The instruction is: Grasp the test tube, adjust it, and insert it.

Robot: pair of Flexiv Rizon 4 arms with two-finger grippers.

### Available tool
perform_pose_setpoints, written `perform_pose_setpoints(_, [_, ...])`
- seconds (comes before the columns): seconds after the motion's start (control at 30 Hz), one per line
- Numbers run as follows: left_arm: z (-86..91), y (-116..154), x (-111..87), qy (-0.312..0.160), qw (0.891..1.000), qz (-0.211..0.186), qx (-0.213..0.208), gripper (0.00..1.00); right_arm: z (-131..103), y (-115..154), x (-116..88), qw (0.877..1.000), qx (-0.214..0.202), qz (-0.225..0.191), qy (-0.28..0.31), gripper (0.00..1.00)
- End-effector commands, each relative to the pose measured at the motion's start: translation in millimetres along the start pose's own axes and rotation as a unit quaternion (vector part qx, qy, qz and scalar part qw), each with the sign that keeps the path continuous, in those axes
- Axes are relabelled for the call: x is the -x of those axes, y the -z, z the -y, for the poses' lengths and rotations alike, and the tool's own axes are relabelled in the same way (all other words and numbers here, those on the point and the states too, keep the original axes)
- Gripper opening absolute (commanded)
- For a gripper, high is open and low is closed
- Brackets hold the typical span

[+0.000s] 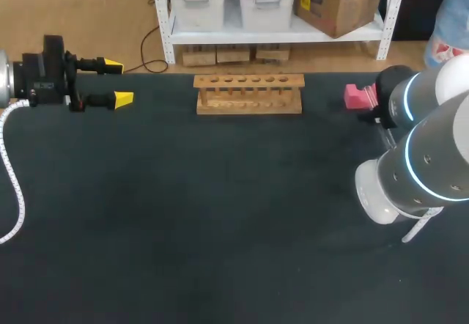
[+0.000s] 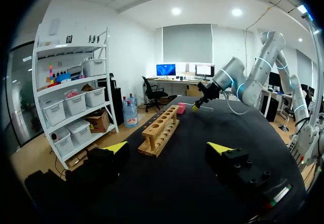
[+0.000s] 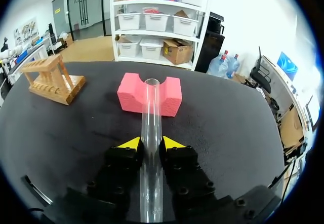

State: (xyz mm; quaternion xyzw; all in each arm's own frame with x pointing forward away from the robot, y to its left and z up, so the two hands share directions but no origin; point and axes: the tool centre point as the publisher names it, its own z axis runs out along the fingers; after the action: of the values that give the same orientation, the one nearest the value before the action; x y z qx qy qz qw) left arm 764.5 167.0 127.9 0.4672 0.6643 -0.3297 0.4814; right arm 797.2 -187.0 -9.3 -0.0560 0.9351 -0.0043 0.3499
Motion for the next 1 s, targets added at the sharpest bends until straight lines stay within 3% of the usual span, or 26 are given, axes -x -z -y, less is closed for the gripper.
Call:
perform_pose_setpoints(0.03, [1.7,0.6,-0.8,-0.001,1.000,0.001,0.002,1.00,-7.8,9.4,2.0,1.000,-0.018,-0.005,-0.005,0.00])
perform_pose_setpoints(0.2, [1.7,0.6,-0.8,-0.001,1.000,0.001,0.002,1.00,-10.4,21.0,9.1,0.999,-0.040,-0.015,-0.031,0.00])
perform_pose_setpoints(0.53, [1.7,0.6,-0.8,-0.001,1.000,0.001,0.002,1.00,-18.7,50.8,23.6,0.995,-0.063,0.004,-0.074,0.00])
perform_pose_setpoints(0.8, [1.7,0.6,-0.8,-0.001,1.000,0.001,0.002,1.00,-40.7,76.6,34.3,0.995,-0.056,0.024,-0.080,0.00])
perform_pose_setpoints(1.0, [1.7,0.6,-0.8,-0.001,1.000,0.001,0.002,1.00,-73.6,95.4,38.2,0.997,-0.022,0.042,-0.066,0.00])
